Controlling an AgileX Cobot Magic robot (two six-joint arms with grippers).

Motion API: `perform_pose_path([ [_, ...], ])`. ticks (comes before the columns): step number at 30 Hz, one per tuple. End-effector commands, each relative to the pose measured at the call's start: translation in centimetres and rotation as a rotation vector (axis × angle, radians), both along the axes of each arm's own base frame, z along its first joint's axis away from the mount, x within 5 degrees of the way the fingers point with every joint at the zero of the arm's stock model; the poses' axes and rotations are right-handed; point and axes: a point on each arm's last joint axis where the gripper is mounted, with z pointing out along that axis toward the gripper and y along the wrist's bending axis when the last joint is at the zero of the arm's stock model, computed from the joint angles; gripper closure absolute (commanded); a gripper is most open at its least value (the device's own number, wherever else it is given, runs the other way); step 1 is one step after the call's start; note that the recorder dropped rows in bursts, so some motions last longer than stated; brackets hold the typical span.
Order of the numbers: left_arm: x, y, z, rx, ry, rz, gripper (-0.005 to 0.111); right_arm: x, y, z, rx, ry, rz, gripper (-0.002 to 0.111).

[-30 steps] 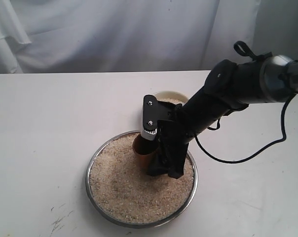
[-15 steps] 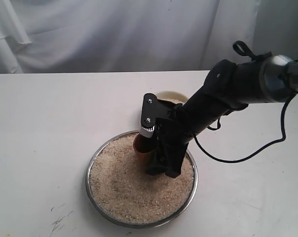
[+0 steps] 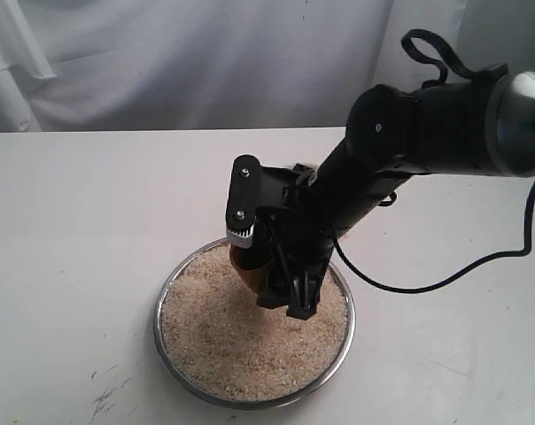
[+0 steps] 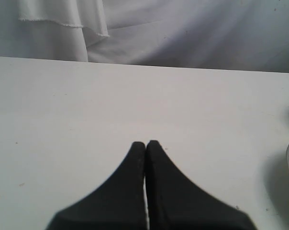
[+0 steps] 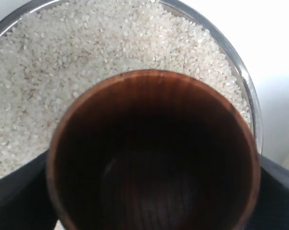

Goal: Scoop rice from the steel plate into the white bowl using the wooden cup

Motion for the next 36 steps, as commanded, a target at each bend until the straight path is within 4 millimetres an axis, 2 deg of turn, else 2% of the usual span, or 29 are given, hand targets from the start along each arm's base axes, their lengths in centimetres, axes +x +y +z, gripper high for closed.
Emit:
perform_pose_path([
  [1, 0.0, 0.0, 0.0, 0.002, -0.012, -0.003, 0.107, -0.8, 0.3, 0.3, -0.098, -0.06, 0.005, 0.108],
  [8, 0.0, 0.0, 0.0, 0.002, -0.012, -0.003, 0.107, -2.2, 1.2, 0.0, -0.211, -0.12, 0.064, 0.108],
  [16, 0.0, 0.0, 0.0, 0.002, -0.012, -0.003, 0.107, -3.1, 2.0, -2.3, -0.405, -0.207, 0.191, 0.108],
  [22, 0.0, 0.0, 0.0, 0.002, -0.012, -0.003, 0.107, -2.3, 1.6, -2.2, -0.558, -0.38, 0.18, 0.108],
  [36, 0.0, 0.0, 0.0, 0.002, -0.012, -0.003, 0.107, -2.9, 3.1, -2.7, -0.459, -0.378, 0.203, 0.108],
])
